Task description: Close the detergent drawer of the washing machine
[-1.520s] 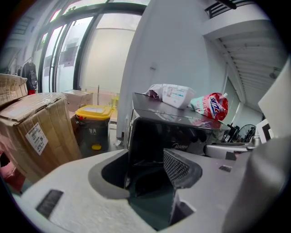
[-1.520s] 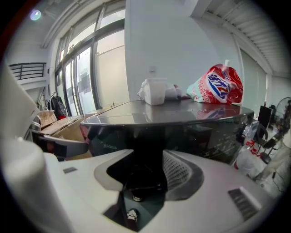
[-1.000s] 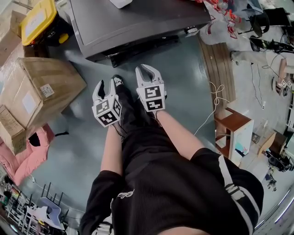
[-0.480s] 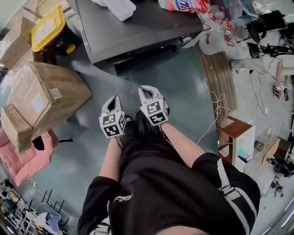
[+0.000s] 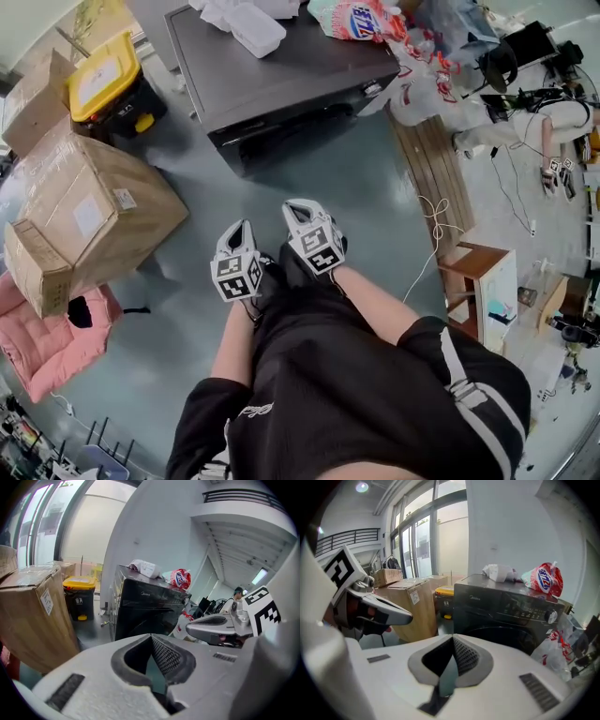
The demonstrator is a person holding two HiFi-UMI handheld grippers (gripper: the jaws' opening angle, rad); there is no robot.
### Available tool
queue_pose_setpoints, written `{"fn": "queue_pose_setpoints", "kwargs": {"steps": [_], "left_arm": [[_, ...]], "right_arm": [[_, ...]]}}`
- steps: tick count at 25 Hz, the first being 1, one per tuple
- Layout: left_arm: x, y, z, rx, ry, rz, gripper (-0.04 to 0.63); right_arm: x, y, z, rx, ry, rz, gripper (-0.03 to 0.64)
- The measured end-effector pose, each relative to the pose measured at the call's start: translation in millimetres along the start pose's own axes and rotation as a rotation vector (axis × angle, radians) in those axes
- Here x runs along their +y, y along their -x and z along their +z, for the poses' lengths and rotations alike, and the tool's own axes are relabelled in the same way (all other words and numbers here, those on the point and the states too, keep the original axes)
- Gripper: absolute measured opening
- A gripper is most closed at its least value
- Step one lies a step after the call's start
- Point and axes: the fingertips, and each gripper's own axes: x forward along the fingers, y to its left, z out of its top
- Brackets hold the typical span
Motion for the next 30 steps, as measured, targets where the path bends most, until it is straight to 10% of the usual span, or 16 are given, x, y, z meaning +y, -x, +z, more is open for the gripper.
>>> {"fn": "queue_pose_setpoints", "kwargs": {"steps": [9,30], "left_arm": [[-25,38,37,-0.100,-0.046,-0.046,0.007],[-99,128,250,-0.613,-0.257,0.048,0.006]], "right_arm": [[3,54,30,-0.101,0.006,-0.047,0.006],[-89,188,210,-0.616,0.054,-0.114,0.006]]}}
